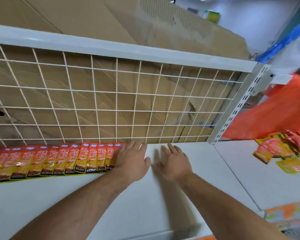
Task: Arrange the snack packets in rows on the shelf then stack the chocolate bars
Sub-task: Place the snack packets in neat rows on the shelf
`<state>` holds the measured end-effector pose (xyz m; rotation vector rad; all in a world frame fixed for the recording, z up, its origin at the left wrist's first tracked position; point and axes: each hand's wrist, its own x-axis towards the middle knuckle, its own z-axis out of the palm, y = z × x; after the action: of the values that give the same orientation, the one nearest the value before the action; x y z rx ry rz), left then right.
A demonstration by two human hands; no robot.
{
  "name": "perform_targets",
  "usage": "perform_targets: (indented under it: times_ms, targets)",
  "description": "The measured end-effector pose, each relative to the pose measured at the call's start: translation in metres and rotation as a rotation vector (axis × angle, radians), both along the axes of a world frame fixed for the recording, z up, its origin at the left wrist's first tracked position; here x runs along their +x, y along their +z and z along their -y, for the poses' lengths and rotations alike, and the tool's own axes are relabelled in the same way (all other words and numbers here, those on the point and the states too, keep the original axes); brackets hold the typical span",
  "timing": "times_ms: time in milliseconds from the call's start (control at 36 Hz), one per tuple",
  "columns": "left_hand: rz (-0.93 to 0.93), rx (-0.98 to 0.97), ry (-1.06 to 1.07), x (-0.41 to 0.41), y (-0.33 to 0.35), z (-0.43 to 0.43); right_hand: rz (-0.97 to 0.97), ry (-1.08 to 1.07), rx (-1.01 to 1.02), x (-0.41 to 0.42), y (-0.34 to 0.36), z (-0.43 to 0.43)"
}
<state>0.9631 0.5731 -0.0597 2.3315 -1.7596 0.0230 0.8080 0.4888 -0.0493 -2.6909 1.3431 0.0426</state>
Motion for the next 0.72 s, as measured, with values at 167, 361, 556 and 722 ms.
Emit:
perform_targets:
  times_ms: [167, 361, 556, 722]
  targets:
    - [-0.023, 0.048, -0.089, -0.052, 0.010, 0.025, 0.007, -0.107, 0.000, -0.068, 0.005, 0.013]
    - [0.002, 0.047, -0.154, -0.132, 0.022, 0.049, 0.032, -0.178, -0.038, -0.153, 0.003, 0.034]
    - [-0.036, 0.065, -0.156, -0.228, 0.029, 0.071, 0.090, -0.235, -0.037, -0.256, 0.011, 0.052]
    - [-0.039, 0.072, -0.169, -0.306, 0.030, 0.093, 0.152, -0.283, -0.037, -0.340, 0.023, 0.066]
